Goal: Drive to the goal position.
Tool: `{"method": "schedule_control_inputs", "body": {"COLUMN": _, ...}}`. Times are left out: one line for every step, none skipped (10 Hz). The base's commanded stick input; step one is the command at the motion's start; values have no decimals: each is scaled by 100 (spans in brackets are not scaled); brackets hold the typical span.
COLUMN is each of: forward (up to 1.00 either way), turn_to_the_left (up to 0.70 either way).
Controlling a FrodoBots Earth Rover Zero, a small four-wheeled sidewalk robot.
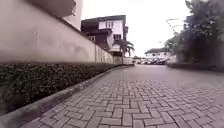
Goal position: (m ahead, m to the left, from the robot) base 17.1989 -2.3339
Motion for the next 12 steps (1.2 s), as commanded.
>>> {"method": "schedule_control_inputs", "body": {"forward": 70, "turn_to_the_left": 0}}
{"method": "schedule_control_inputs", "body": {"forward": 70, "turn_to_the_left": 0}}
{"method": "schedule_control_inputs", "body": {"forward": 70, "turn_to_the_left": 0}}
{"method": "schedule_control_inputs", "body": {"forward": 70, "turn_to_the_left": 0}}
{"method": "schedule_control_inputs", "body": {"forward": 70, "turn_to_the_left": 0}}
{"method": "schedule_control_inputs", "body": {"forward": 70, "turn_to_the_left": 0}}
{"method": "schedule_control_inputs", "body": {"forward": 70, "turn_to_the_left": 0}}
{"method": "schedule_control_inputs", "body": {"forward": 70, "turn_to_the_left": -15}}
{"method": "schedule_control_inputs", "body": {"forward": 70, "turn_to_the_left": -34}}
{"method": "schedule_control_inputs", "body": {"forward": 70, "turn_to_the_left": -32}}
{"method": "schedule_control_inputs", "body": {"forward": 70, "turn_to_the_left": 0}}
{"method": "schedule_control_inputs", "body": {"forward": 70, "turn_to_the_left": 0}}
